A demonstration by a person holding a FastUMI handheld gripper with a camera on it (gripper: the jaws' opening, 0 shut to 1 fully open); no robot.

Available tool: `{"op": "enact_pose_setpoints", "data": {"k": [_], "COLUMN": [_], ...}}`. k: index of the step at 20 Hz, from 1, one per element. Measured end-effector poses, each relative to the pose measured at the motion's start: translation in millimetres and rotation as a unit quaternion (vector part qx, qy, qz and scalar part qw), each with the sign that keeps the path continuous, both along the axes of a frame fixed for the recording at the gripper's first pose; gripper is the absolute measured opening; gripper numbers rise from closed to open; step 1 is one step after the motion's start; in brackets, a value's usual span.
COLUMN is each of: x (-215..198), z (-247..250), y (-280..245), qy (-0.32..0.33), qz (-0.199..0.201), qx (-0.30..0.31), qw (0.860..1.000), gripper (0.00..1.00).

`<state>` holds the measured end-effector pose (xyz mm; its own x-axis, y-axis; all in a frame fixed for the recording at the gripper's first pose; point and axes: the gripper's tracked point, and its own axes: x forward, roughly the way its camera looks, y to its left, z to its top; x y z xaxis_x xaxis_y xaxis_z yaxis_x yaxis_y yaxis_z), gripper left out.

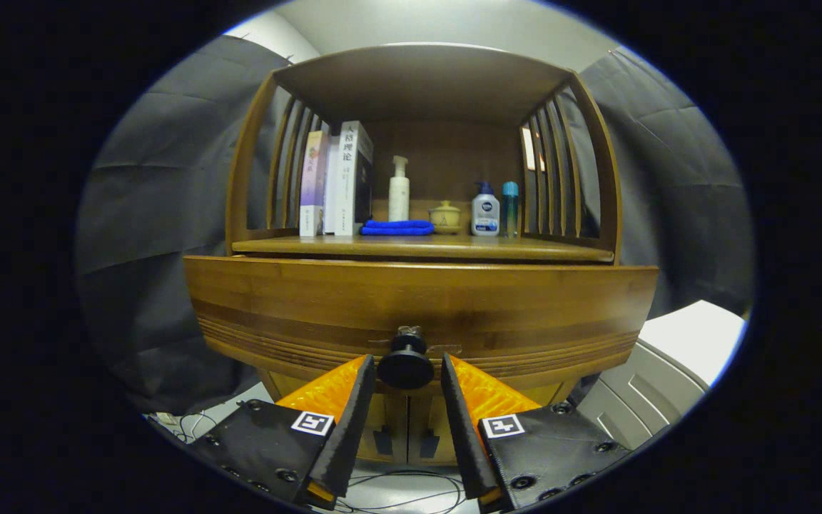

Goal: Pull open the drawer, take out the items inside it, and place them on the countertop above the cabinet.

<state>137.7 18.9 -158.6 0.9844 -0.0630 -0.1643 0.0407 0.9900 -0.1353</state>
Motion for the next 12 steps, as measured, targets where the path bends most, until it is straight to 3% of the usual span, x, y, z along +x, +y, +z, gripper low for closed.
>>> {"op": "enact_pose_setpoints", "data": {"k": [3,11,12], "x": [14.2,-12.5,-18.6], "z": [-0.4,0.7,-1.6], "y": [6.0,6.9,7.2], "qy": [0.007,0.012,0.012], "qz": [0.018,0.023,0.027], "qx": [0.01,0.013,0.007], "qw": [1.0,1.0,1.0], "gripper": [0.61,0.31,0.3]}}
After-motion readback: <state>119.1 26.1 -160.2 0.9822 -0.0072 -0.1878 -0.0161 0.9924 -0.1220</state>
